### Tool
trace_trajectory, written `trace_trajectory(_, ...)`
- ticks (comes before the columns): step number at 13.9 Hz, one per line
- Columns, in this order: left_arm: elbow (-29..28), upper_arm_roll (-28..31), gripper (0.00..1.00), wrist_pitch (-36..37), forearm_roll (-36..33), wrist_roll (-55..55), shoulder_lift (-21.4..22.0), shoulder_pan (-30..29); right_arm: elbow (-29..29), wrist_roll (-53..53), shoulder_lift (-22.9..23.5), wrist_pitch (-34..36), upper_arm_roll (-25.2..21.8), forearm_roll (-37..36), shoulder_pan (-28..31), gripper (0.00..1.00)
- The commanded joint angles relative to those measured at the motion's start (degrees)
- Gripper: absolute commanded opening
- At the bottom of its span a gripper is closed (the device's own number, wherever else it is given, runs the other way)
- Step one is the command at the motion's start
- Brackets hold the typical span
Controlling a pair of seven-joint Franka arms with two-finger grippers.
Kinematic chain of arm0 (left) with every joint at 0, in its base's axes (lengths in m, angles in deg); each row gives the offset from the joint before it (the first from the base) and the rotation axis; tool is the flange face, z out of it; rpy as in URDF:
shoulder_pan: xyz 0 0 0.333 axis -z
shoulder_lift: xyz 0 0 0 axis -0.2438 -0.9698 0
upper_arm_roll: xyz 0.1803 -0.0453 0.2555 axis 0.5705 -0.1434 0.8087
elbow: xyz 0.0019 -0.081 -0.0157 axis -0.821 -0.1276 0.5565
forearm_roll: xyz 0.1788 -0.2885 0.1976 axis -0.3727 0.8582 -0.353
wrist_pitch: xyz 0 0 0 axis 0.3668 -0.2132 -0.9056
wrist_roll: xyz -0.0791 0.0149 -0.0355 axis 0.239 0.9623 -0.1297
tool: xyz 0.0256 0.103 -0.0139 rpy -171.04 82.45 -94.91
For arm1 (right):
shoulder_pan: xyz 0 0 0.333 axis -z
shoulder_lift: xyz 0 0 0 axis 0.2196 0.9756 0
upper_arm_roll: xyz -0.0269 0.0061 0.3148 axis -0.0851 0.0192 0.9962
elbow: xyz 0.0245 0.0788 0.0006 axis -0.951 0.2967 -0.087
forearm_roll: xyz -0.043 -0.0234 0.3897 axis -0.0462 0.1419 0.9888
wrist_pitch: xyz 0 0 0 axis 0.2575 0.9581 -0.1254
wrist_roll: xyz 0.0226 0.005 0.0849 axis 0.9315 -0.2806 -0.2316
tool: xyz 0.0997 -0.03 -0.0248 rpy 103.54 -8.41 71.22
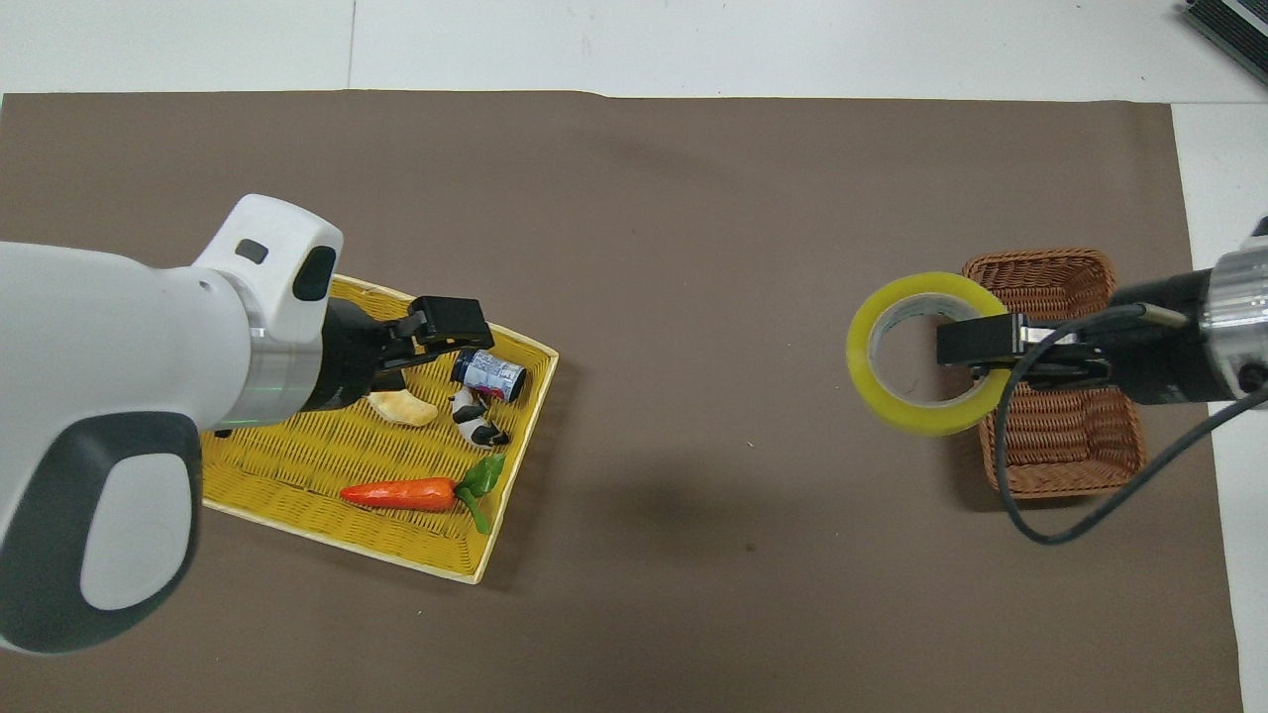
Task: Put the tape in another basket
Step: 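Lower the tape into the wicker basket while the left gripper withdraws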
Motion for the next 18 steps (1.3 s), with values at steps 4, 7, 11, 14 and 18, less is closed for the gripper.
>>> trace_trajectory(4,7.06,-0.72,1.0,9.75,-15.59,13.4,-3.59,-9.78,-0.49,-7.14,-0.8,3.99,-0.7,1.53,12.62,0.0)
trace_trajectory(7,15.14,-0.72,1.0,18.44,-20.34,20.08,-8.07,-13.12,1.52,-7.57,2.69,-0.12,-0.61,1.34,16.66,0.0)
trace_trajectory(11,19.57,-0.72,1.0,23.66,-22.82,26.88,-10.63,-14.36,2.23,-17.89,12.53,-4.71,-0.61,1.52,21.84,0.0)
trace_trajectory(14,19.56,-0.63,1.0,23.92,-22.82,26.52,-10.55,-14.45,2.41,-22.51,16.67,-8.92,-0.61,1.52,22.91,0.0)
trace_trajectory(18,19.65,-0.63,1.0,23.57,-22.82,26.7,-10.55,-14.54,4.95,-23.22,20.02,-11.81,-0.61,1.52,23.18,0.0)
